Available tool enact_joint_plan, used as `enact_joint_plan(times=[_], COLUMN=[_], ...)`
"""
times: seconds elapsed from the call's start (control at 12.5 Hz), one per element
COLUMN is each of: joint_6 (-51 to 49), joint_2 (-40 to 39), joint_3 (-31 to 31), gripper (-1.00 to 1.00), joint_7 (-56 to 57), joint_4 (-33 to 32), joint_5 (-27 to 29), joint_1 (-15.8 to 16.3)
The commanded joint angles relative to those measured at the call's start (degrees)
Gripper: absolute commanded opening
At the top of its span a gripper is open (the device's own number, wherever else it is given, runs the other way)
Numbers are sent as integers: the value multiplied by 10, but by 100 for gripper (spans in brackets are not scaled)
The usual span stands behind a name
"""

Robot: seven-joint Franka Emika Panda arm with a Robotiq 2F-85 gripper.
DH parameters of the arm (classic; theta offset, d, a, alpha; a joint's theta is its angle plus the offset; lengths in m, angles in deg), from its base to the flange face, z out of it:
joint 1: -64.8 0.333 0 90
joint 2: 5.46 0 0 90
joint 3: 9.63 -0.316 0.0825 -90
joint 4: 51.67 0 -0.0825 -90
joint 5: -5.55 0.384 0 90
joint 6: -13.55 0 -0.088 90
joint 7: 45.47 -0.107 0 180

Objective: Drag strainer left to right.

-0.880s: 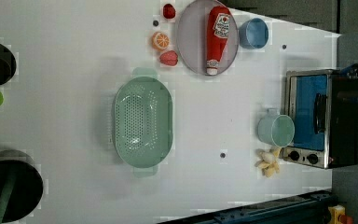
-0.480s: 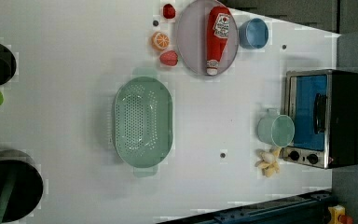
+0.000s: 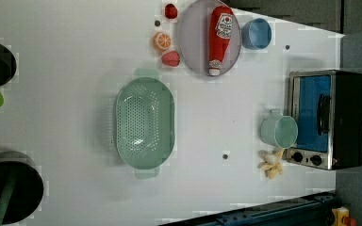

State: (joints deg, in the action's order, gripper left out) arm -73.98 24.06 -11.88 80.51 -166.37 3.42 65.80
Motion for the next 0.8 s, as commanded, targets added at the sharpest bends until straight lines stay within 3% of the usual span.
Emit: enact_joint_plan(times=[0.08, 0.48, 0.8], joint_6=[60, 209, 311], joint_2=[-99, -229, -345], joint_3=[-110, -244, -294], gripper=[100, 100, 100], joint_7=[-129, -413, -582], joint_4=[-47, -53, -56], joint_5=[8, 8, 5], joint_1=[26, 29, 30])
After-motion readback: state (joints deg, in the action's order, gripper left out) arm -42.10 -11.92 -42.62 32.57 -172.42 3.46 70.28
